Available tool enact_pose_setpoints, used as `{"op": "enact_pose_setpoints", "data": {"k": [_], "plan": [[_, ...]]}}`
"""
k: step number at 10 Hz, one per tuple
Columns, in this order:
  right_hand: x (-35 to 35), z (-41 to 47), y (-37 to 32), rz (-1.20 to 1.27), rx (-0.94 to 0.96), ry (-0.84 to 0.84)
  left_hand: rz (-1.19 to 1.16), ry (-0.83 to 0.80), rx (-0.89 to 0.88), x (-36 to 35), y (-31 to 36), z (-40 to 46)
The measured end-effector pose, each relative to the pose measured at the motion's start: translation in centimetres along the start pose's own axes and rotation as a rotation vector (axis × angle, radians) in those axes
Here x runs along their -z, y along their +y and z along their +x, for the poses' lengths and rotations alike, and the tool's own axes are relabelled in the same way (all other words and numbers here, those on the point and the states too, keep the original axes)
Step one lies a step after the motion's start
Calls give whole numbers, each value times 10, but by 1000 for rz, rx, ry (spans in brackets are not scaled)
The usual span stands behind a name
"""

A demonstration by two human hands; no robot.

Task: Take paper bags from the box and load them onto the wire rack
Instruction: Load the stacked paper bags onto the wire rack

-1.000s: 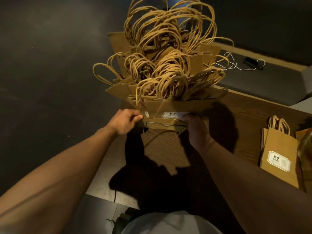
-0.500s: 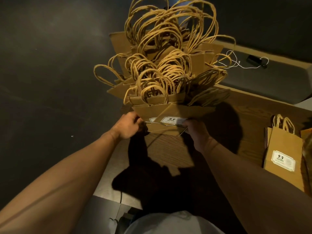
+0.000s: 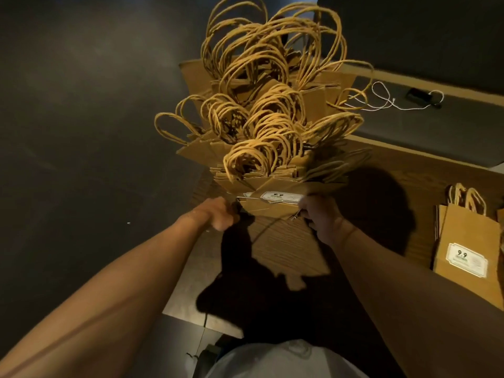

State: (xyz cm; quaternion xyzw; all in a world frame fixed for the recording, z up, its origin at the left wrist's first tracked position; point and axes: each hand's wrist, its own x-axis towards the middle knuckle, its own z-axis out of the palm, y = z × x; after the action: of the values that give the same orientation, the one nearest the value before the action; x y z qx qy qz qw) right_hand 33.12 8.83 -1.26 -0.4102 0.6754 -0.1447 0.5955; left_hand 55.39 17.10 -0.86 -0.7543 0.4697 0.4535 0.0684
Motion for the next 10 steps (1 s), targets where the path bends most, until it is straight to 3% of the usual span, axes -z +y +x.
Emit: {"op": "enact_pose_setpoints", "data": {"k": [2, 4, 6, 7, 8, 10], "plan": [[28, -5, 6, 74, 30, -70, -179, -26, -132, -20, 52, -6], [72, -7, 13, 200, -73, 15, -301, -31, -202, -51, 121, -1], [150, 0, 43, 219, -30, 189, -327, -82, -212, -96, 212, 12], [193, 5, 60, 222, -52, 284, -164, -123, -263, -117, 255, 9], [239, 12, 81, 203, -83, 320, -250, -199, -258, -146, 296, 17], [313, 8, 115, 213, -120, 458, -356, -189, -215, -198, 364, 33]]}}
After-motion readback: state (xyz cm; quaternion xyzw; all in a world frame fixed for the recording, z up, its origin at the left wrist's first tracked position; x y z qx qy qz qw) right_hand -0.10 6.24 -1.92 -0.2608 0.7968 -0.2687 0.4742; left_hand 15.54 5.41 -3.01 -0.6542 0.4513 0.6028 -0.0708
